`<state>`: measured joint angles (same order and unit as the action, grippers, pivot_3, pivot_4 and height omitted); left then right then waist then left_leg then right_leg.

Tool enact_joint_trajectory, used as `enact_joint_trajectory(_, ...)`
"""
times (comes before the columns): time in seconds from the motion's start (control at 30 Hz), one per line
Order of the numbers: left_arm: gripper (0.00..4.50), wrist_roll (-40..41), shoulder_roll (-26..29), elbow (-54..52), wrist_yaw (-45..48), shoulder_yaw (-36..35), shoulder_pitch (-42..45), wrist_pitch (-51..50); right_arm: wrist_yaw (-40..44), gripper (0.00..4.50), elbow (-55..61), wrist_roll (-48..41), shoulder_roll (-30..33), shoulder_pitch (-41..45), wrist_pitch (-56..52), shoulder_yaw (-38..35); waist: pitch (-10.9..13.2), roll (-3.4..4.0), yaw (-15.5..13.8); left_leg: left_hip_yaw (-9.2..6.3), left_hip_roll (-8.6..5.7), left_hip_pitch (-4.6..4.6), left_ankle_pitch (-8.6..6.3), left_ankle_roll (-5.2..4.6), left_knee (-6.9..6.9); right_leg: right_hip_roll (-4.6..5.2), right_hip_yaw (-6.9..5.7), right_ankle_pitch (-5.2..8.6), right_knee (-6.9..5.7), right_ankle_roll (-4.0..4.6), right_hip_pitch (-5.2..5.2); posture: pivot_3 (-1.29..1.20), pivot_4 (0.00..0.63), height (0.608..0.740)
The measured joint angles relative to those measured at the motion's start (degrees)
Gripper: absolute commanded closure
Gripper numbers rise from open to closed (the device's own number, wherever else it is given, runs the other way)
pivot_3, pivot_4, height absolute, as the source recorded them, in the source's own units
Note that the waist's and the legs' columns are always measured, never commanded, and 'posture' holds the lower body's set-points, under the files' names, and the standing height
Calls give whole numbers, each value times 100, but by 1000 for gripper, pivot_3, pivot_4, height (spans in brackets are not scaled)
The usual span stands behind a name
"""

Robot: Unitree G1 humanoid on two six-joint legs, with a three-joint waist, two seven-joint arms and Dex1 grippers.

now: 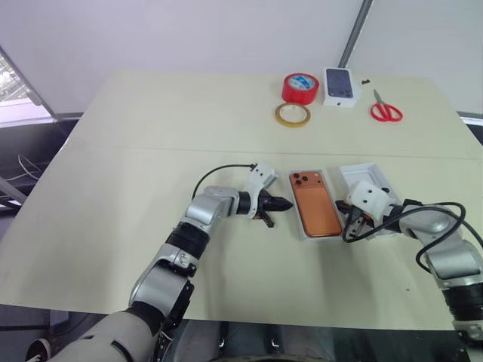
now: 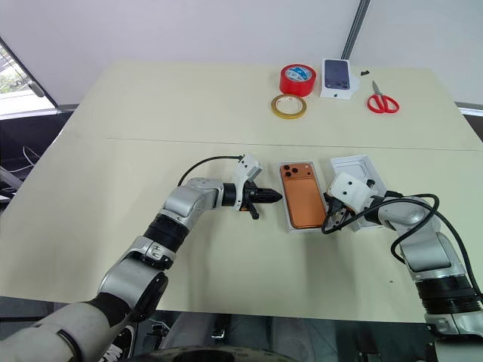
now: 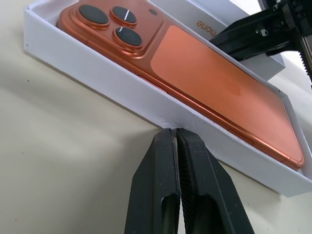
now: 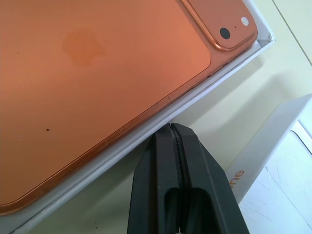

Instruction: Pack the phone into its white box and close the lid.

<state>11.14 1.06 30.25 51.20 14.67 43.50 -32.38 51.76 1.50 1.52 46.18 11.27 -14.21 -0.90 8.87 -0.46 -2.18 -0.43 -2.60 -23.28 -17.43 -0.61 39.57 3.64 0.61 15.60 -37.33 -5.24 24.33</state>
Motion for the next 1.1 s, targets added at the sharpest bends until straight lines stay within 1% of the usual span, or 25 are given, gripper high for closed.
enact_joint_trajectory(0.13,4303,-30,144,-135,17,5,-94,167,42,4499,112,-66,16,-78,-1,-15,0,0,17,1,4,0,0,1,0,-2,0,0,-1,0,3,0,150,740)
enact_joint_trajectory(0.3,4303,-39,532,-526,39,-34,-371,321,-1,4499,118,-134,51,-159,145,-141,0,1,65,2,7,0,3,5,-1,-4,1,0,-8,0,7,0,150,740)
enact_joint_trajectory(0.43,4303,-9,788,-694,10,-248,-494,323,-387,4499,-356,-40,43,73,341,-222,0,1,144,2,8,0,4,6,0,-4,1,0,-14,0,8,0,150,740)
enact_joint_trajectory(0.63,4303,64,989,-827,-57,-468,-495,473,-582,4499,-512,57,44,120,465,-213,0,1,147,3,10,0,5,8,0,-6,1,0,-16,0,10,0,150,740)
enact_joint_trajectory(0.7,4303,119,1115,-944,3,-552,-531,541,-590,4499,-526,-51,42,122,269,-251,0,1,148,3,11,0,5,8,0,-5,1,0,-17,0,11,0,150,740)
enact_joint_trajectory(0.73,4168,206,1188,-1043,75,-625,-571,563,-561,3965,-516,-190,38,121,82,-324,0,1,150,3,12,0,5,9,0,-6,1,0,-17,0,11,0,150,740)
enact_joint_trajectory(0.77,3889,270,1254,-1127,159,-679,-606,563,-519,3629,-493,-340,28,121,-93,-426,0,1,149,3,12,0,5,9,0,-6,1,0,-17,0,11,0,150,740)
enact_joint_trajectory(0.8,3589,352,1357,-1272,278,-719,-692,578,-457,3151,-408,-541,26,102,-295,-560,-1,3,153,3,13,0,5,9,0,-6,1,0,-17,0,11,0,150,740)
enact_joint_trajectory(0.83,3181,424,1506,-1470,415,-723,-821,637,-380,2690,-234,-757,31,31,-471,-733,-1,3,157,3,15,0,5,9,-2,-6,1,0,-17,0,11,0,150,740)
enact_joint_trajectory(0.93,1575,520,1955,-1890,744,-795,-1220,902,-304,1021,293,-1090,80,-310,-783,-1105,-1,4,153,3,18,1,5,9,-5,-7,1,0,-15,0,11,0,150,740)
enact_joint_trajectory(1.0,622,638,2262,-2043,1032,-930,-1478,1056,-328,54,544,-1133,148,-579,-909,-1234,-1,4,152,3,18,1,4,9,-5,-7,2,0,-15,0,11,0,150,740)
enact_joint_trajectory(1.03,173,712,2411,-2146,1191,-991,-1614,1148,-398,0,648,-1125,174,-664,-999,-1272,-1,5,158,3,18,1,3,7,-5,-6,3,0,-13,0,11,0,150,740)
enact_joint_trajectory(1.07,41,766,2489,-2221,1297,-1036,-1697,1213,-471,0,707,-1118,184,-698,-1097,-1302,-1,5,157,3,18,1,0,3,-5,-5,4,0,-14,0,11,0,150,740)
enact_joint_trajectory(1.1,41,830,2527,-2294,1404,-1097,-1762,1351,-579,0,783,-1117,182,-683,-1268,-1314,-1,5,154,3,18,1,-1,1,-5,-4,4,0,-13,0,11,0,150,740)
